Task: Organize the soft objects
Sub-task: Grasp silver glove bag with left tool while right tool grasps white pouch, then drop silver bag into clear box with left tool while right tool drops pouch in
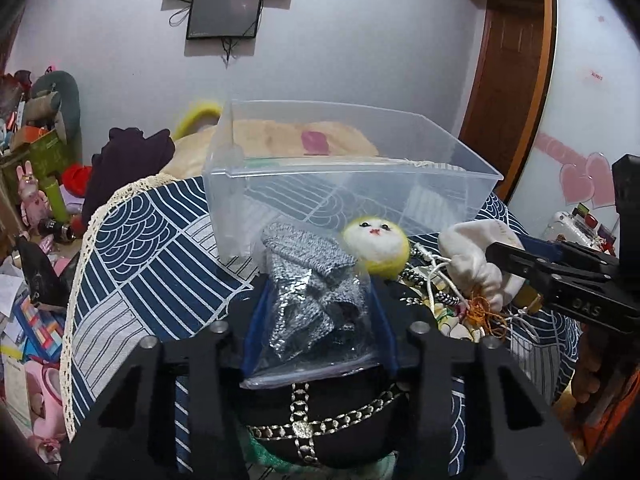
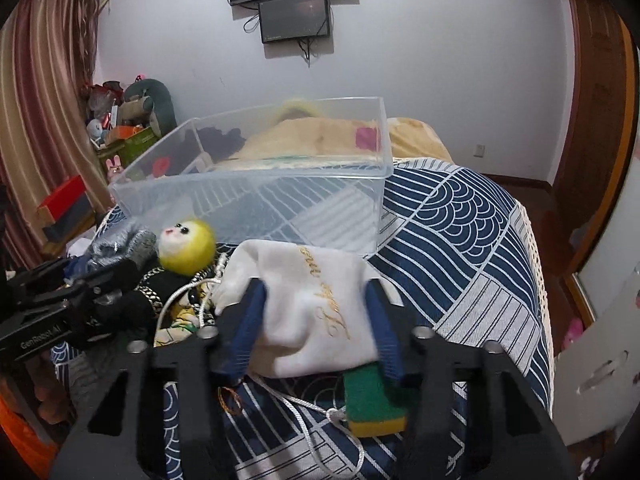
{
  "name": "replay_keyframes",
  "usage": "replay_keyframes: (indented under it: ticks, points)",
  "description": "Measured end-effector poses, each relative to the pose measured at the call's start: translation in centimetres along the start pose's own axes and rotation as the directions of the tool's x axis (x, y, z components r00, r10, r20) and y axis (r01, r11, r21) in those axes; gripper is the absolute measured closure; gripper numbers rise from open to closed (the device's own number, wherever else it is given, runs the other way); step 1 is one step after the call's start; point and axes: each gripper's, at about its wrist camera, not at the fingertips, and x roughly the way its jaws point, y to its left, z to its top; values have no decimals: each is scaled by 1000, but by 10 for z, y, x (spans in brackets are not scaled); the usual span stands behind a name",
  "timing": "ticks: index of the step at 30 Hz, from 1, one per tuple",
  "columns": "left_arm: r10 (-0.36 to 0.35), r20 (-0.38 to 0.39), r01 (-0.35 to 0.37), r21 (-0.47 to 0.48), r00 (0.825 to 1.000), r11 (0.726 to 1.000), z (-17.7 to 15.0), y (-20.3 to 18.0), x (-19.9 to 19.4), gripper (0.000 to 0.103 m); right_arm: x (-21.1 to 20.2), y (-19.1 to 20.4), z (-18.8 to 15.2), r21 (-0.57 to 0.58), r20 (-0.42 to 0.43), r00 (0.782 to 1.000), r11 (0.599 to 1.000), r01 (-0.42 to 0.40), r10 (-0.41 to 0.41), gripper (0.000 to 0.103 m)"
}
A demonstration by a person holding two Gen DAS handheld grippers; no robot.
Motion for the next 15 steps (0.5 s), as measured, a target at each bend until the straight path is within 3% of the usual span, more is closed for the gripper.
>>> replay_keyframes:
  ticks: [2, 6, 15]
  points:
    - [5, 8, -5, -1, 1000, 1000, 1, 1, -2, 63, 0, 0, -1, -5, -4, 1000, 1000, 5, -5, 84]
    - [12, 33, -11, -12, 999, 1000, 5, 8, -11, 67, 0, -2, -2, -12, -6, 1000, 1000, 9, -10, 92]
    - [15, 119, -12, -21, 993, 1000, 18, 17, -45, 70, -27, 0, 7, -10, 98, 995, 1000, 9, -8, 94]
